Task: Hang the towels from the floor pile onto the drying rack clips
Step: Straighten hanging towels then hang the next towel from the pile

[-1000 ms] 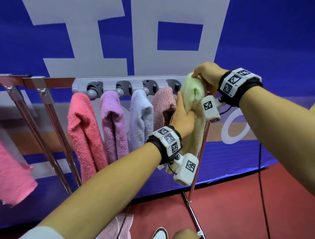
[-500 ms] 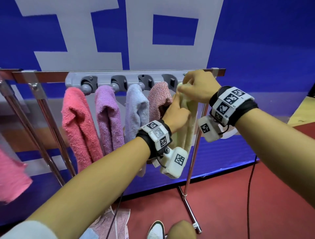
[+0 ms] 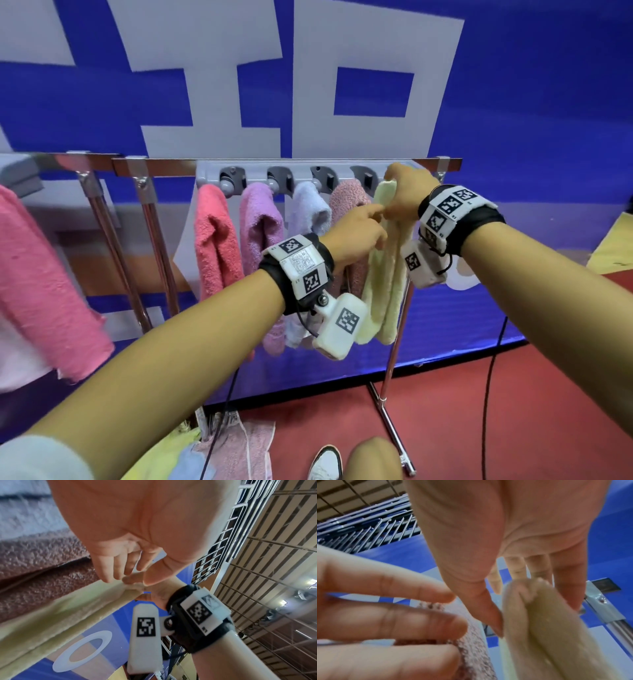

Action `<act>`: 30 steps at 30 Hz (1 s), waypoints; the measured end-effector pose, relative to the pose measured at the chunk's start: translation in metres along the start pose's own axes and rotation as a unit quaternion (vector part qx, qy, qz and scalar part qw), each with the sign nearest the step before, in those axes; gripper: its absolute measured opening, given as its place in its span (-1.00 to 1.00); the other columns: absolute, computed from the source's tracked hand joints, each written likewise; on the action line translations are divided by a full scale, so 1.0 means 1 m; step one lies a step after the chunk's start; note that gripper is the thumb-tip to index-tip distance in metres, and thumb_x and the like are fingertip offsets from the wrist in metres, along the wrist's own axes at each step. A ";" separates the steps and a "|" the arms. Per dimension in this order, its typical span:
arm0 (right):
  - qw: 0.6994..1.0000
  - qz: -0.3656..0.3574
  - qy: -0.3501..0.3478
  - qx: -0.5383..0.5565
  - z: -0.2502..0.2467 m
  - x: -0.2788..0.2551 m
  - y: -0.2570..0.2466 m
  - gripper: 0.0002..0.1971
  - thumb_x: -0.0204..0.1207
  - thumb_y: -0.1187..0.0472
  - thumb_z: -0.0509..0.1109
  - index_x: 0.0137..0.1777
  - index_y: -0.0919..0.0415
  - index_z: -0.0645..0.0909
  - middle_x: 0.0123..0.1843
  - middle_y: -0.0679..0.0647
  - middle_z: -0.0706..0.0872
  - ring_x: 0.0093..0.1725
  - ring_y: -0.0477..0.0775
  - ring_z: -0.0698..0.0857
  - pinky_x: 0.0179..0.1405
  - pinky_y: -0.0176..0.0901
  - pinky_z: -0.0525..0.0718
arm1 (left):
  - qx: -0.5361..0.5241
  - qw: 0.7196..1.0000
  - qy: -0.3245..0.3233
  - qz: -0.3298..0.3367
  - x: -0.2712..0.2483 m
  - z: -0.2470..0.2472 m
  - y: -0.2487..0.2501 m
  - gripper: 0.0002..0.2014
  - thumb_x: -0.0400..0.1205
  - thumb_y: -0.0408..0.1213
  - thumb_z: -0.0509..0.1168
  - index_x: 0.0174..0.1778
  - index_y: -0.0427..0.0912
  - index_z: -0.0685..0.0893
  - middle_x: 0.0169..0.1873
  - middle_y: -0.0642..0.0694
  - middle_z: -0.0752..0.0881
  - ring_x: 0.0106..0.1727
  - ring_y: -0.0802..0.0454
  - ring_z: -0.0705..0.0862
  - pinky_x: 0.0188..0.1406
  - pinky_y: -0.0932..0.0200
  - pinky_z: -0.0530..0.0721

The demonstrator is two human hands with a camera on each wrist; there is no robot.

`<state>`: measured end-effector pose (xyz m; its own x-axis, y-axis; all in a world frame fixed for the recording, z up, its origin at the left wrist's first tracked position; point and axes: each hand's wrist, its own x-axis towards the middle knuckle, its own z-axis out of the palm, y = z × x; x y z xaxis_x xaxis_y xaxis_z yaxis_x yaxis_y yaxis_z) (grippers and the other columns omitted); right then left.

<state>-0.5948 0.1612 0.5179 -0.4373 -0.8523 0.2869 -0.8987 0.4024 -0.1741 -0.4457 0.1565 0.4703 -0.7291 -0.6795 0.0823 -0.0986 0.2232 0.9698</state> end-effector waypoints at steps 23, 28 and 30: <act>0.953 -0.296 0.022 0.059 -0.006 -0.107 -0.190 -0.30 0.29 -0.20 0.33 0.43 0.09 0.48 0.33 0.08 0.60 0.32 0.17 0.58 0.28 0.07 0.59 | 0.245 0.940 0.221 0.088 -0.127 -0.203 -0.009 -0.51 0.51 -0.18 0.42 0.39 -0.01 0.56 0.32 -0.04 0.64 0.32 0.03 0.59 0.19 0.21 0.47; 0.946 -0.322 0.019 -0.036 0.018 -0.115 -0.232 -0.21 0.39 -0.31 0.37 0.59 -0.01 0.32 0.54 0.15 0.43 0.48 0.26 0.47 0.32 0.23 0.58 | 0.399 0.893 0.208 -0.027 -0.147 -0.243 -0.048 -0.08 0.35 0.19 0.31 0.67 0.02 0.26 0.64 -0.21 0.31 0.68 -0.22 0.21 0.63 -0.20 0.29; 0.941 -0.333 0.015 -0.053 0.028 -0.118 -0.246 -0.19 0.42 -0.32 0.36 0.62 -0.02 0.28 0.62 0.19 0.34 0.56 0.30 0.38 0.39 0.26 0.54 | 0.428 0.879 0.206 -0.045 -0.156 -0.251 -0.062 -0.12 0.47 0.14 0.38 0.70 0.08 0.19 0.68 -0.25 0.18 0.72 -0.22 0.06 0.68 -0.21 0.18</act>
<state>-0.3215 0.1533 0.5010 0.2252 -0.9180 0.3265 -0.9713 -0.1851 0.1494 -0.1553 0.0730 0.4546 -0.4032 -0.8772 0.2608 -0.7446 0.4801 0.4637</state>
